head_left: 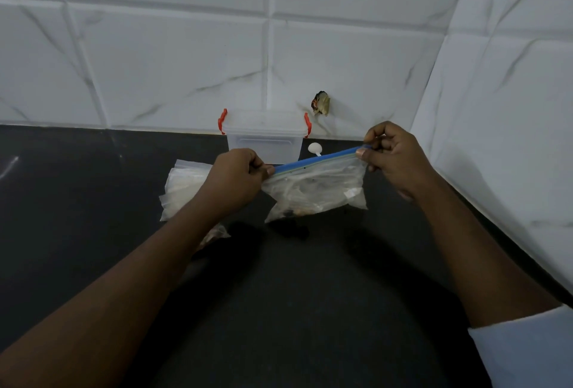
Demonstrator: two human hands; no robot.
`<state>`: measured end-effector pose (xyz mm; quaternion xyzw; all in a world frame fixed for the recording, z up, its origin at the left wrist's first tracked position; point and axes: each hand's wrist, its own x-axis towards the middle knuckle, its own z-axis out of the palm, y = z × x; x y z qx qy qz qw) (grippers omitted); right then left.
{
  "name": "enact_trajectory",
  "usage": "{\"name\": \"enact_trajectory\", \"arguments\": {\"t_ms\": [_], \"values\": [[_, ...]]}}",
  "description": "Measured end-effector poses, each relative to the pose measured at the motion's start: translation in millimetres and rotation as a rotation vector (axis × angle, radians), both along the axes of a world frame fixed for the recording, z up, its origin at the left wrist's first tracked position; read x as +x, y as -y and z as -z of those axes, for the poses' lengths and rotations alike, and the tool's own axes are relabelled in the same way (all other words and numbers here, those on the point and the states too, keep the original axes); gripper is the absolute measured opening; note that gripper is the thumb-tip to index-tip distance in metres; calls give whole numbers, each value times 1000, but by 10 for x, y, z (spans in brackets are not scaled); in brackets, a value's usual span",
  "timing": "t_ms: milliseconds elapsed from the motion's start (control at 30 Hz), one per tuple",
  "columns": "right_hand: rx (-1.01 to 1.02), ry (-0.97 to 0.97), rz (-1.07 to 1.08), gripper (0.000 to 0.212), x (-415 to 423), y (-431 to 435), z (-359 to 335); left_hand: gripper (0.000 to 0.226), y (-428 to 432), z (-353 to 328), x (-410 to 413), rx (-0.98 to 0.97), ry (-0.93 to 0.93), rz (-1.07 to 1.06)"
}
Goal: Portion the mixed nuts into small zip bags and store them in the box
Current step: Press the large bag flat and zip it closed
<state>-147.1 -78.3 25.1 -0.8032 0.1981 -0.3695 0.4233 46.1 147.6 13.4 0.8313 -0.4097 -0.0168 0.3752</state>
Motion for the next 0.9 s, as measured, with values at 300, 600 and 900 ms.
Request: {"name": "enact_trajectory", "arguments": {"t_ms": [300, 600, 900], "values": [[16, 24, -59, 25, -47, -75, -92, 27, 100, -2, -181, -16, 143, 171], [54, 39, -121, 30, -31, -151, -105, 16, 562, -320, -455, -41, 121, 324], [239, -132, -291, 17, -21, -113, -23, 9, 668, -517, -374, -59, -45, 269]]}}
